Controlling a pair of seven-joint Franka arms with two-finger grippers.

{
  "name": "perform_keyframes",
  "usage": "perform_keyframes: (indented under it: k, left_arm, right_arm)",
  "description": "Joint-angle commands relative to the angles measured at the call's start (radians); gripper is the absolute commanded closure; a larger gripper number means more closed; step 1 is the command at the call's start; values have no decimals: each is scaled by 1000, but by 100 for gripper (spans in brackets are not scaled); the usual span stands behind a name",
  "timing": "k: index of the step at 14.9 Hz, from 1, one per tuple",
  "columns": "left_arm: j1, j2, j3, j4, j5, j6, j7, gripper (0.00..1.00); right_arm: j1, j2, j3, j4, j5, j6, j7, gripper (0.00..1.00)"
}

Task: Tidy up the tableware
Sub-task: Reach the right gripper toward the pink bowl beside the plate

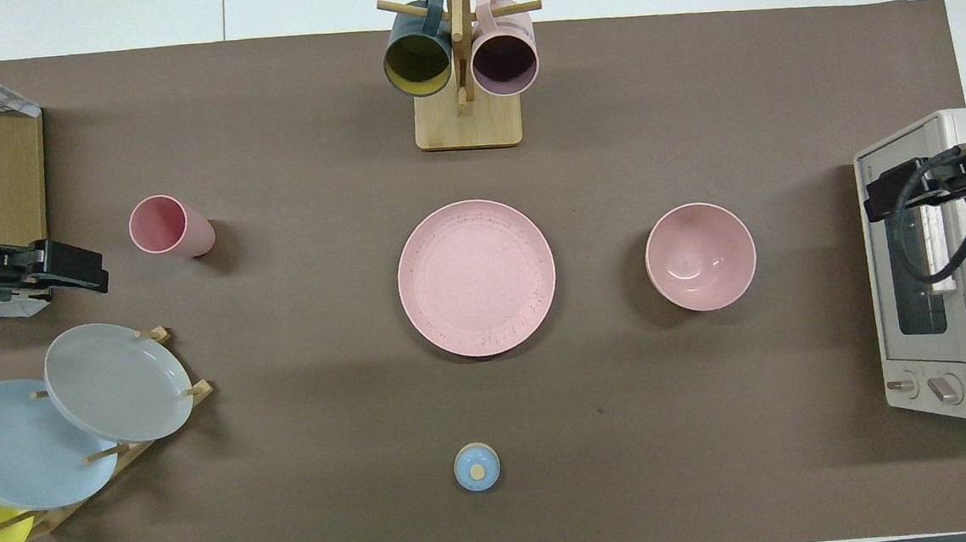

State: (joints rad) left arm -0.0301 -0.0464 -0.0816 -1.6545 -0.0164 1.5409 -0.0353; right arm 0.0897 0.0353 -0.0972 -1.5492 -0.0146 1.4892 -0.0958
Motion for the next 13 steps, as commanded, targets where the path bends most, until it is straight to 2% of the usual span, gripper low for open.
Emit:
perform_keyframes:
  k: [1,5,7,8,10,13]
  left_arm:
    - [-7,-4,6,2,10,-13,-5,0]
    - [-7,-4,6,2,10,-13,-5,0]
    - [-7,-4,6,2,10,-13,-5,0]
    - [-7,-4,6,2,10,-13,-5,0]
    - [-7,-4,6,2,10,-13,-5,0]
    - [-7,-4,6,2,10,-13,-5,0]
  right_arm:
    - [-5,-20,1,-29,-13,20,-25,0]
    - [2,-12,16,-34,11,45,26,0]
    - [7,3,113,-52,18,94,109,0]
    - [8,21,157,-78,18,144,157,0]
    - [10,55,233,-176,18,318,220,0]
    - [54,96,271,-345,12,604,290,0]
